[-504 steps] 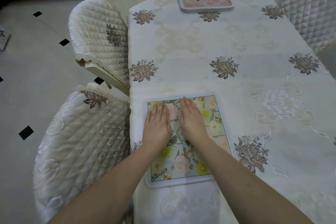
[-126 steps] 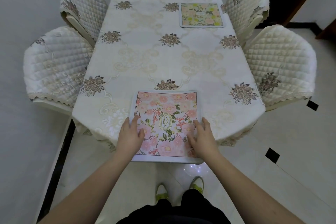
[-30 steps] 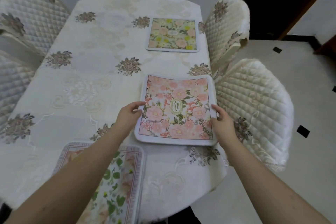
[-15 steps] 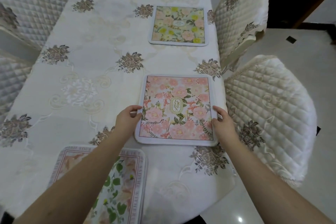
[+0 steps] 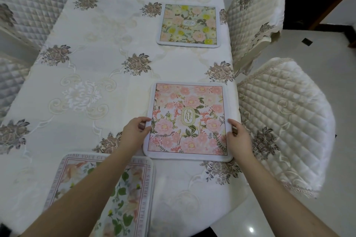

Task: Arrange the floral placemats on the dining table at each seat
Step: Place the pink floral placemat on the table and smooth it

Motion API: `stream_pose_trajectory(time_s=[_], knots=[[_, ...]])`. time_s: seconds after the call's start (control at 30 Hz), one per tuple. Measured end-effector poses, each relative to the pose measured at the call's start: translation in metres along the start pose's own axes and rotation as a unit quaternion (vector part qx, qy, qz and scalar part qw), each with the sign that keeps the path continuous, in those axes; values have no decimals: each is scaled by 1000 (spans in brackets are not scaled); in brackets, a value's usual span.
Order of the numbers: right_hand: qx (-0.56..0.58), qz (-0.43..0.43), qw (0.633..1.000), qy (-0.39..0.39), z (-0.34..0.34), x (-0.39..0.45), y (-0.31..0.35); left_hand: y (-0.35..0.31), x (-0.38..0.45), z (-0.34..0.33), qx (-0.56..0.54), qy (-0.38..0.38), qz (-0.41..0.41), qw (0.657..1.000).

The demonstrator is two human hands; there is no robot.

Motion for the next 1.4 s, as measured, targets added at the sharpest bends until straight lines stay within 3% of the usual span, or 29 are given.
stream_pose_trajectory(time_s=[0.37, 0.5, 0.6, 0.7, 0.8, 1.03, 1.4], knots=[[-33, 33, 999, -23, 0, 1, -4, -4, -2, -1, 42, -9, -30, 999], [-103, 110, 986, -74, -2, -8, 9, -10, -4, -6, 79, -24, -73, 994], [-159, 180, 965, -107, -16, -19, 23, -36, -9, -15, 118, -56, -154, 979], [-163, 239, 955, -67, -49, -36, 46, -62, -15, -46, 167, -19, -231, 958], [-210, 281, 936, -10, -87, -50, 59, -68, -23, -85, 215, 43, -241, 945], [-344, 287, 894, -13, -106, -42, 32, -50, -27, -116, 315, 95, -237, 914], [-349, 203, 913, -61, -50, 1, 14, -21, 12, -64, 339, 70, -175, 922]])
Point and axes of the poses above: each hand's wrist, its own x-axis towards the middle knuckle, its own z-axis out of the back of the hand, y = z × x, the point moved 8 cm from there along x, towards the middle knuckle, and after that the axes turned 8 degrees about -z, right-handed, at the moved point
